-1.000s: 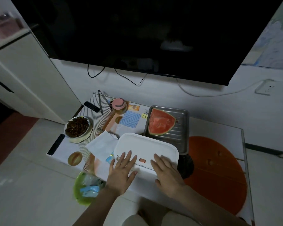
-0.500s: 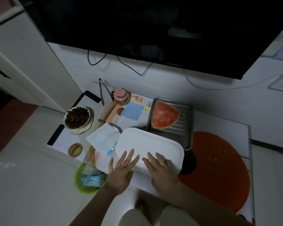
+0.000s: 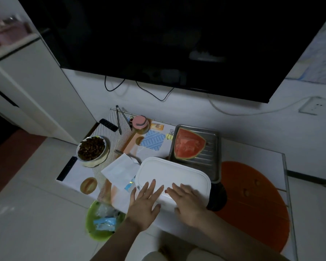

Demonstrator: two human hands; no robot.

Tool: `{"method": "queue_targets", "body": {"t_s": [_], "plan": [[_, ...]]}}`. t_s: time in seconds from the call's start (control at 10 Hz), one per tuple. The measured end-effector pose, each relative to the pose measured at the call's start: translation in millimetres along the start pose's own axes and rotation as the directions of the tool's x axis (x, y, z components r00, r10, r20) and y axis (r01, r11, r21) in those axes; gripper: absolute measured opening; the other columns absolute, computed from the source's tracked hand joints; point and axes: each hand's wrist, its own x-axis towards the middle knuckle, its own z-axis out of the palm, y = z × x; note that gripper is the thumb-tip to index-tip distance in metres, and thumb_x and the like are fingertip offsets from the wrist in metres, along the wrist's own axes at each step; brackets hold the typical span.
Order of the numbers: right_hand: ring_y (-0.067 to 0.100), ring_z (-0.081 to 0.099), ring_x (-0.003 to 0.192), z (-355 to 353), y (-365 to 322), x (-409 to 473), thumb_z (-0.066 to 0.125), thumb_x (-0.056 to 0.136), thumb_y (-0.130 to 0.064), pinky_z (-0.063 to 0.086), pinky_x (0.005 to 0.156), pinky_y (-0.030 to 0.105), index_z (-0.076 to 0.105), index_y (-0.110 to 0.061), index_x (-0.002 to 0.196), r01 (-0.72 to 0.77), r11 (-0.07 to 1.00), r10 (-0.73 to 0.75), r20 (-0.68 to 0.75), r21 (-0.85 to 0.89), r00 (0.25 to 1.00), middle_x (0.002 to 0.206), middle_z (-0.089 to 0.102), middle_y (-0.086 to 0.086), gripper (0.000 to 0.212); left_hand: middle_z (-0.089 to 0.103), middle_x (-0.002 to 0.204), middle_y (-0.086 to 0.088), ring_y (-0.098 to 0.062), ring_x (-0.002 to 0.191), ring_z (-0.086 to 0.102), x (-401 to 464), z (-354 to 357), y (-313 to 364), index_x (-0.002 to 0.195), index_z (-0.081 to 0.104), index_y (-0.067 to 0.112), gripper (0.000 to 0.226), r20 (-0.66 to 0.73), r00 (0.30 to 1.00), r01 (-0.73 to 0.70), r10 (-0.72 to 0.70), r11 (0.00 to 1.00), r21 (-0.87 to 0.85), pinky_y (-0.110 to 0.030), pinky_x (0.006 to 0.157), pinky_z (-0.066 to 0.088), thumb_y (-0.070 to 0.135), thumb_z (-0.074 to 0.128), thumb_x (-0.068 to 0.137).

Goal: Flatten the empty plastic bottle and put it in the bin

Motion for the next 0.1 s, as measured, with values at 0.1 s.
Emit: {"method": "queue_targets", "body": {"t_s": [0.1], "plan": [[0.021,0.003,0.146,-11.4,-5.0,-2.3,0.044,0.095,-0.023,0.003,0.119,0.038,0.013,-0.027,0.147,-0.015,0.999,0.017,-0.051,0.041,0.999,0.16,0.005,-0.002,0.06,-0.012,0.156,0.01,-0.012,0.144,-0.009,2.5,-15.3,10.2,0.139,-0.006,0.05,0.055,-0.039,0.999,-0.033,0.033,0.999,-0.01,-0.048,0.114,-0.004,0.045,0.027,0.095]]}}
